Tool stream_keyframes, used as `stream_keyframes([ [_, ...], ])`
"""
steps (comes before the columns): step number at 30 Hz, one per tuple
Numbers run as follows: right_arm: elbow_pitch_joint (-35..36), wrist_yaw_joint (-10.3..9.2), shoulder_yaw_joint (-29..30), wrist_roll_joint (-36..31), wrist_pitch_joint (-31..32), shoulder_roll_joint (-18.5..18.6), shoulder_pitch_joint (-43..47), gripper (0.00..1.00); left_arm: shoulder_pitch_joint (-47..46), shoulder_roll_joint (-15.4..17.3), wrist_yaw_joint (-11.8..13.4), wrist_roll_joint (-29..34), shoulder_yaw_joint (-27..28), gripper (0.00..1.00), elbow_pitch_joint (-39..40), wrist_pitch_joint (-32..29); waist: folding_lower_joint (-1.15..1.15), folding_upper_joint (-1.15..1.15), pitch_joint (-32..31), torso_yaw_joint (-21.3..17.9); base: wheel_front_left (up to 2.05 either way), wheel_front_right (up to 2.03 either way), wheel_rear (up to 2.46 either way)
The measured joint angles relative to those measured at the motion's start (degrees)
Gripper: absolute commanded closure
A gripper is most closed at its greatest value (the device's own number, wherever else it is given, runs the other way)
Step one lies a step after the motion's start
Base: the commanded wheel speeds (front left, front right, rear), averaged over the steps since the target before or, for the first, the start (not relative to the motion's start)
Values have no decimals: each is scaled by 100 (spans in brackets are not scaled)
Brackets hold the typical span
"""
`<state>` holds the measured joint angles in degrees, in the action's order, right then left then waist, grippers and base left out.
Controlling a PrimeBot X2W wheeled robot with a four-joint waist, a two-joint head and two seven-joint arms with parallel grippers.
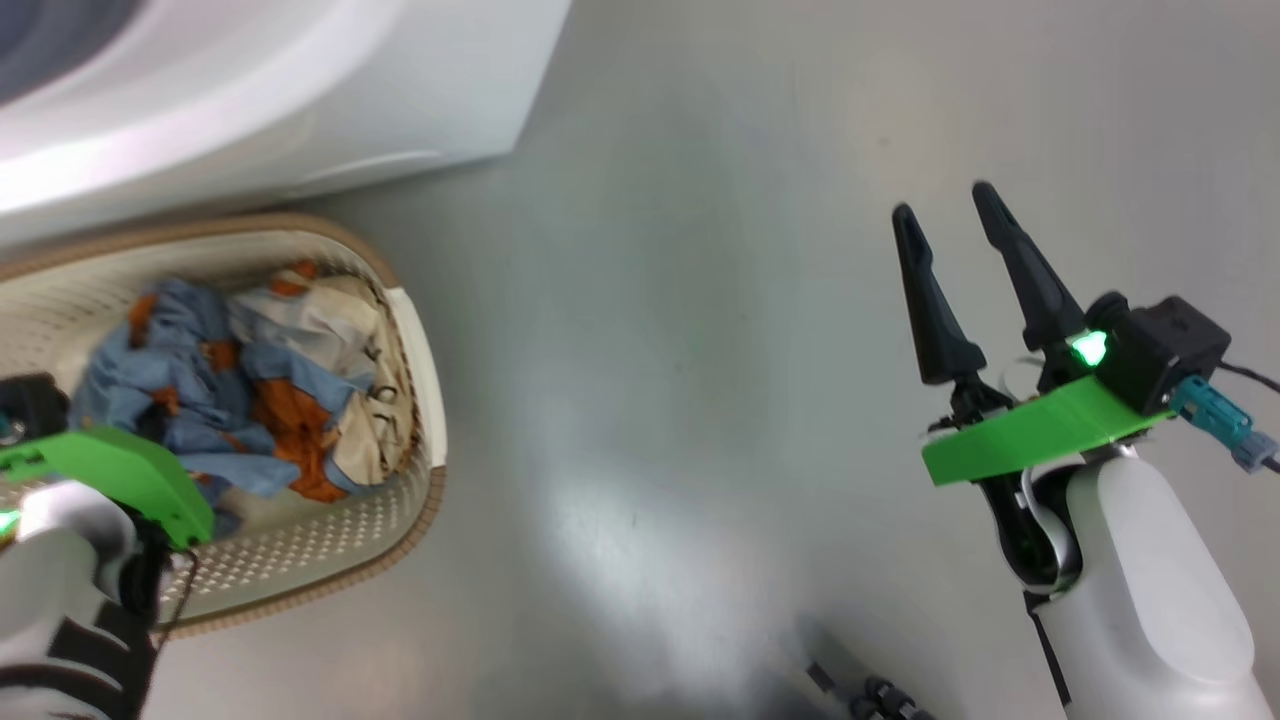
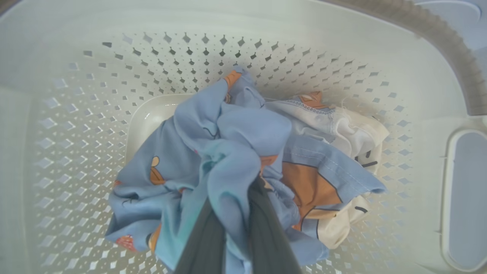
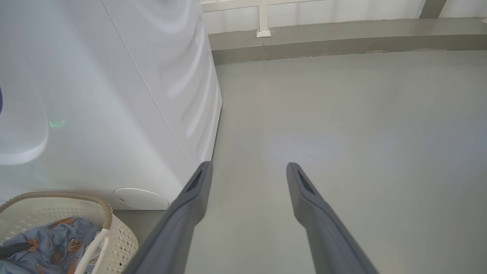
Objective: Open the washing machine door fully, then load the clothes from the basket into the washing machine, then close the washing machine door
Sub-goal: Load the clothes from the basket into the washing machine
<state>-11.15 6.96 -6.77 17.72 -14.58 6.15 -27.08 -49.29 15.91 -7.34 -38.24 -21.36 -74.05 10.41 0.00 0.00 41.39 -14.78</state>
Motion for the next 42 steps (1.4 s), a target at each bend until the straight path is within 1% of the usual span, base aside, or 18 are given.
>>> stream_keyframes([
  [5, -59, 0, 60, 0, 0, 113, 264, 0, 324, -178, -2, -122, -27, 100, 142, 281, 0, 0, -404, 139, 0, 0, 0],
  [8, -93, 0, 118, 0, 0, 165, 421, 0, 522, -235, -5, -193, -51, 100, 312, 349, 0, 0, -658, 222, 0, 0, 0],
  [9, -93, 0, 118, 0, 0, 165, 421, 0, 522, -235, -5, -193, -51, 100, 312, 349, 0, 0, -658, 222, 0, 0, 0],
  [12, -121, 0, 154, 0, 1, 216, 576, 0, 726, -236, -5, -193, -77, 100, 530, 380, 0, 0, -919, 302, 0, 0, 0],
  [16, -154, 0, 209, 0, 0, 302, 786, 0, 998, -197, -5, -132, 35, 100, 1088, 380, 0, 0, -1260, 408, 0, 0, 0],
  [20, -185, 0, 250, 0, 0, 358, 958, 0, 1354, -182, -5, 168, 355, 100, 1781, 382, 0, 0, -1580, 521, 0, 0, 0],
  [26, -202, 0, 396, 0, 0, 409, 1223, 0, 2073, -263, 1, 699, 1044, 100, 2878, 397, 0, 0, -2019, 669, 0, 0, 0],
  [35, -247, 0, 535, 0, 0, 459, 1584, 0, 3099, -575, 11, 1697, 1879, 100, 4591, 401, 0, 0, -2568, 891, 0, 0, 0],
  [36, -246, 0, 558, 0, 0, 468, 1661, 0, 3350, -671, 10, 1864, 2046, 100, 4977, 405, 0, 0, -2675, 938, 0, 0, 0],
  [42, -250, 0, 634, 0, 0, 478, 1948, 0, 4050, -973, 8, 2243, 2341, 100, 5922, 421, 0, 0, -2966, 1077, 0, 0, 0],
])
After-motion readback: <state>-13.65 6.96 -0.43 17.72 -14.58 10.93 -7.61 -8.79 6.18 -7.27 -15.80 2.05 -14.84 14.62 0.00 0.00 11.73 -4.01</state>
